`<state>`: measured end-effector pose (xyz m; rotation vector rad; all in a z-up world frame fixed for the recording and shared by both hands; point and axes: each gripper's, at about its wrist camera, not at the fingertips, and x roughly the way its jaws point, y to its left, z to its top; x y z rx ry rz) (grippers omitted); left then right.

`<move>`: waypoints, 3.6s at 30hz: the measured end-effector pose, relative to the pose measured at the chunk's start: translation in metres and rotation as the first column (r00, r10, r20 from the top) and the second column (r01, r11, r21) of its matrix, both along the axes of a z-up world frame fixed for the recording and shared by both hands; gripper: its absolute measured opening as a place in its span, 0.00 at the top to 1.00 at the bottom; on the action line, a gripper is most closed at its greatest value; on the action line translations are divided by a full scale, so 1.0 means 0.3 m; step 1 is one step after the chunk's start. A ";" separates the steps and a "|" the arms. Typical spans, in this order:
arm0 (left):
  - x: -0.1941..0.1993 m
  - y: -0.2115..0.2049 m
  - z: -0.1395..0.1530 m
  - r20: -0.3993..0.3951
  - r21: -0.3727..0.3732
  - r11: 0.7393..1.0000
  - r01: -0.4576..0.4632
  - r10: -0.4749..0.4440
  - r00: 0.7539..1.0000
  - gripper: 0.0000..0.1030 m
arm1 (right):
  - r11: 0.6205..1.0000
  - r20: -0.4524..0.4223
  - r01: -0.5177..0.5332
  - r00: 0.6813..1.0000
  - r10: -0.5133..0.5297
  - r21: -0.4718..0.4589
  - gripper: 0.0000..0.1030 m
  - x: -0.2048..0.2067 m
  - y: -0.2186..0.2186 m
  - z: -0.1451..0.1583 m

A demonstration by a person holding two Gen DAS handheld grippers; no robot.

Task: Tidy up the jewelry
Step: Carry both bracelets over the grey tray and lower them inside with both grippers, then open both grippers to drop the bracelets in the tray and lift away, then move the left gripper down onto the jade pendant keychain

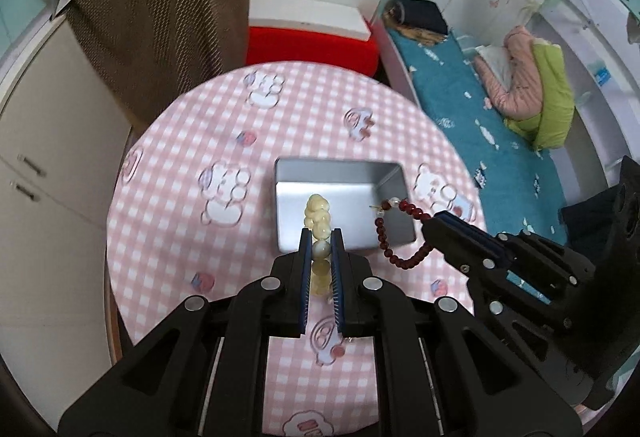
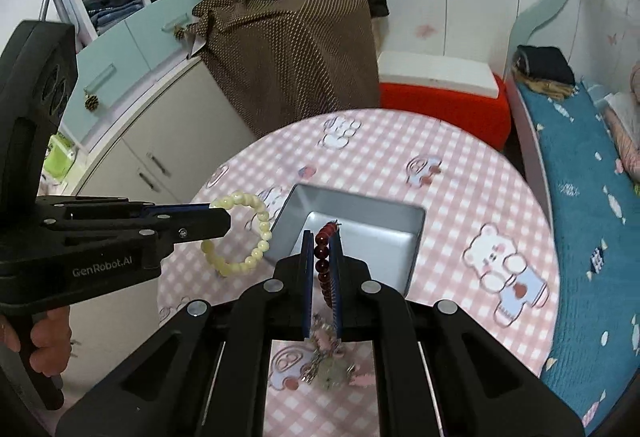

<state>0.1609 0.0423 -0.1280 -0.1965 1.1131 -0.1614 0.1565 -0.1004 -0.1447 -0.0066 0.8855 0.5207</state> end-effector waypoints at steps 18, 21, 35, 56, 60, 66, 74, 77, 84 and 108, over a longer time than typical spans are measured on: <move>0.230 -0.082 -0.244 -0.158 -0.019 0.997 0.075 -0.077 0.984 0.91 | 0.993 -0.080 0.118 0.990 -0.119 -0.015 0.94 0.115 -0.086 -0.087; 0.240 -0.083 -0.263 -0.170 -0.019 0.997 0.070 -0.072 0.983 0.91 | 0.994 -0.087 0.112 0.990 -0.112 -0.013 0.94 0.119 -0.090 -0.091; 0.185 -0.002 -0.189 -0.132 0.067 0.998 -0.004 0.013 0.991 0.71 | 1.000 -0.109 -0.003 0.994 0.005 0.014 0.94 0.142 0.014 -0.108; 0.112 0.129 -0.182 -0.123 0.100 0.988 -0.121 0.133 0.983 0.71 | 0.999 -0.241 -0.015 0.970 0.025 0.046 0.55 0.260 0.083 -0.211; 0.110 0.114 -0.174 -0.115 0.107 0.988 -0.108 0.120 0.986 0.71 | 0.999 -0.211 -0.001 0.978 0.009 0.036 0.55 0.243 0.057 -0.174; 0.098 0.082 -0.152 -0.101 0.109 0.991 -0.083 0.094 0.990 0.71 | 0.999 -0.194 0.019 0.981 -0.012 0.030 0.55 0.218 0.036 -0.150; 0.061 0.054 -0.122 -0.079 0.115 0.992 -0.057 0.067 0.995 0.71 | 0.998 -0.161 0.051 0.986 -0.046 0.024 0.52 0.168 0.019 -0.118; 0.042 0.046 -0.114 -0.072 0.118 0.992 -0.047 0.056 0.996 0.71 | 0.997 -0.141 0.072 0.988 -0.069 0.018 0.47 0.138 0.004 -0.101; -0.014 0.024 -0.107 -0.069 0.123 0.992 -0.015 0.023 0.997 0.54 | 0.990 -0.100 0.144 0.985 -0.142 0.006 0.32 0.059 -0.048 -0.072; -0.157 -0.145 -0.276 -0.167 0.112 0.975 0.192 -0.172 0.971 0.18 | 0.915 0.025 0.384 0.923 -0.384 -0.123 0.12 -0.207 -0.255 -0.161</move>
